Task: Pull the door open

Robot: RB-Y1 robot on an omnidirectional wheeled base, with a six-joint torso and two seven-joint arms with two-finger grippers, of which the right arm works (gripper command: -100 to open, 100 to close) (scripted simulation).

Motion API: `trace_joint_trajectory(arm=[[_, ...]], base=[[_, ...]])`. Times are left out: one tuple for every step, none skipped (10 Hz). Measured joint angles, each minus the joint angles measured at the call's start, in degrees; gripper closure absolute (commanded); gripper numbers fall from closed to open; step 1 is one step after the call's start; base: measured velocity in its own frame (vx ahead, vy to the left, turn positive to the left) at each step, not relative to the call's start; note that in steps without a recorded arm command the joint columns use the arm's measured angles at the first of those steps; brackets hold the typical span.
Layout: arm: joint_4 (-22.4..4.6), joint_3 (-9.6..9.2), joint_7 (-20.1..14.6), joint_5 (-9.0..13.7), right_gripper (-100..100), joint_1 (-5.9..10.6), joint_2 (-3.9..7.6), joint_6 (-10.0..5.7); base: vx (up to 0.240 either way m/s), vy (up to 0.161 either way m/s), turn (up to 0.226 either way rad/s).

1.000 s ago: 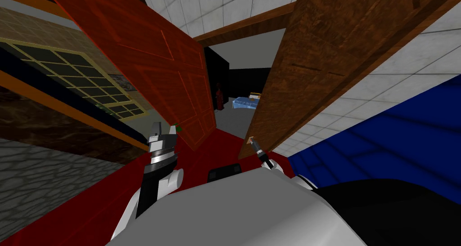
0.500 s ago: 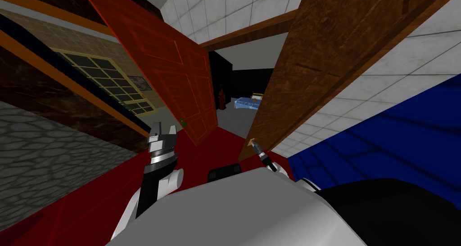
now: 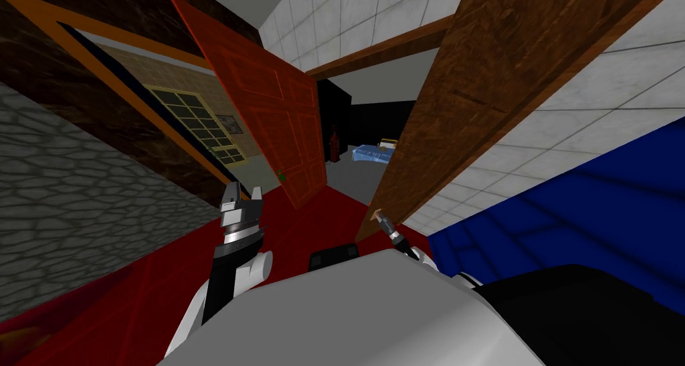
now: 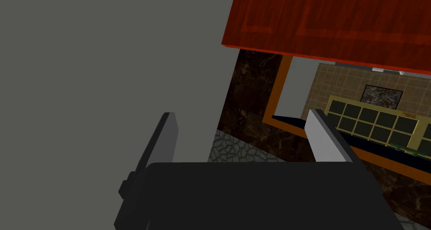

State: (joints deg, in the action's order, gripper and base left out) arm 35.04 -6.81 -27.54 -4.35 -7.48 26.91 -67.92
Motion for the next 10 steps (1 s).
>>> trace_joint_trajectory(arm=[[-0.8, -0.19, -0.2, -0.2, 100, 0.19, 0.04, -0.64], [-2.3, -0.29, -0.2, -0.2, 100, 0.68, -0.08, -1.52], [-3.9, -0.31, -0.3, -0.3, 100, 1.11, 0.08, -2.78], [-4.1, -0.36, -0.3, -0.4, 100, 1.14, 0.06, -3.08], [-3.0, -0.62, -0.4, -0.6, 100, 1.44, -0.03, -2.20], [-3.1, -0.85, -0.4, -0.7, 100, 2.15, -0.22, -1.92], [-4.5, -0.98, -0.3, -0.9, 100, 2.94, -0.37, -2.47], [-5.7, -1.32, -0.4, -1.1, 100, 4.43, -0.54, -2.55], [-6.1, -1.64, -0.4, -1.4, 100, 5.46, -0.72, -2.30], [-7.6, -2.09, -0.5, -1.8, 100, 7.02, -0.96, -2.68]], base=[[-0.057, -0.022, -0.014], [-0.084, -0.033, 0.100], [-0.050, -0.021, 0.036], [-0.144, -0.053, -0.021], [-0.152, -0.070, 0.019], [-0.070, -0.022, 0.005], [-0.154, -0.034, -0.052], [-0.197, -0.064, -0.023], [-0.220, -0.101, -0.010], [-0.266, -0.100, -0.008]])
